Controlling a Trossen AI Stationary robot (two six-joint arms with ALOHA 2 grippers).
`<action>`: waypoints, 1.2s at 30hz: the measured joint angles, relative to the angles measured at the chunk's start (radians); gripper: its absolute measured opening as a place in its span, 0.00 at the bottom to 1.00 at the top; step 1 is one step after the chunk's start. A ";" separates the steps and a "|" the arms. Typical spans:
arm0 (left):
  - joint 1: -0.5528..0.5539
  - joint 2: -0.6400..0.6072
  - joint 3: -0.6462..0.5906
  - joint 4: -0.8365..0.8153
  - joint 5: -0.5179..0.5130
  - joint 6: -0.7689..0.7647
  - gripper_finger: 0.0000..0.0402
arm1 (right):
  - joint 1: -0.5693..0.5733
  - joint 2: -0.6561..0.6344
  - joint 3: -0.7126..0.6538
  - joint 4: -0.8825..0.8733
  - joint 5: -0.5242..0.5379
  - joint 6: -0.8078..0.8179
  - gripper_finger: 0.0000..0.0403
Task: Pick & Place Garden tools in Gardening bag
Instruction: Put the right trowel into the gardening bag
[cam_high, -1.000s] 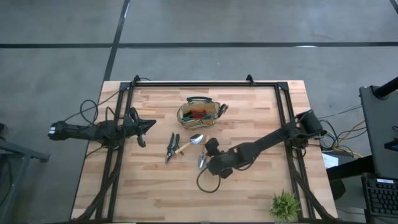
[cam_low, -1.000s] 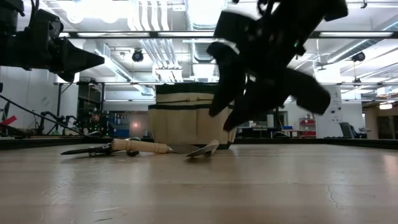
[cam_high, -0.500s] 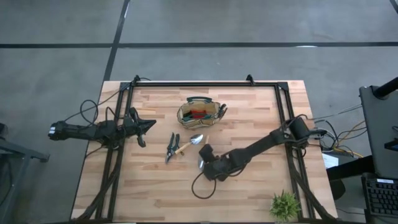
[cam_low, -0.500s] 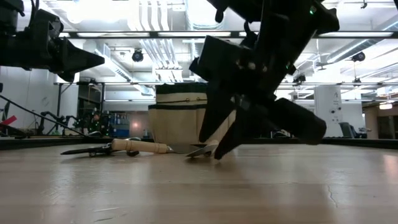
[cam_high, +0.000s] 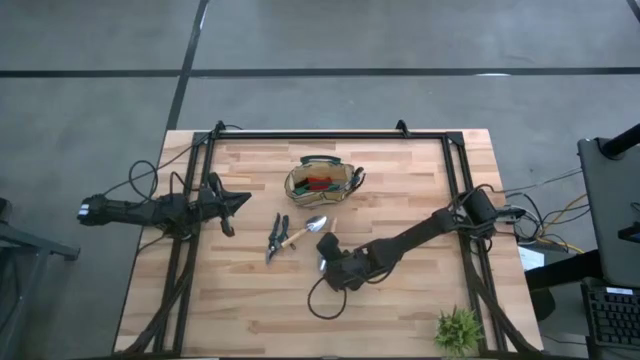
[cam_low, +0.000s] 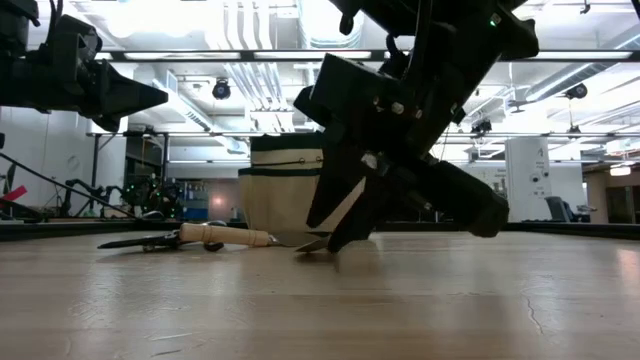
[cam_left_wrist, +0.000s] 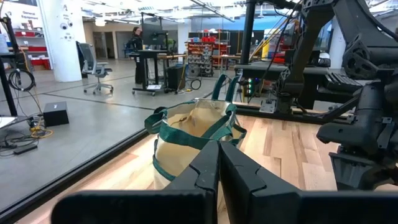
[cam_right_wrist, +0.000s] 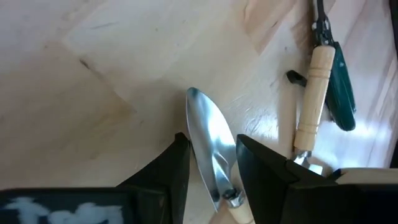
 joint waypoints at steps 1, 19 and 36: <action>0.000 0.000 0.000 0.000 0.000 0.000 0.04 | -0.003 0.000 0.000 0.003 -0.001 0.000 0.30; 0.000 0.000 0.000 0.000 0.000 0.000 0.04 | -0.053 0.000 -0.014 0.035 -0.069 0.005 0.24; 0.000 0.000 0.000 0.000 0.000 0.000 0.05 | -0.070 0.105 0.038 0.075 0.082 0.085 0.09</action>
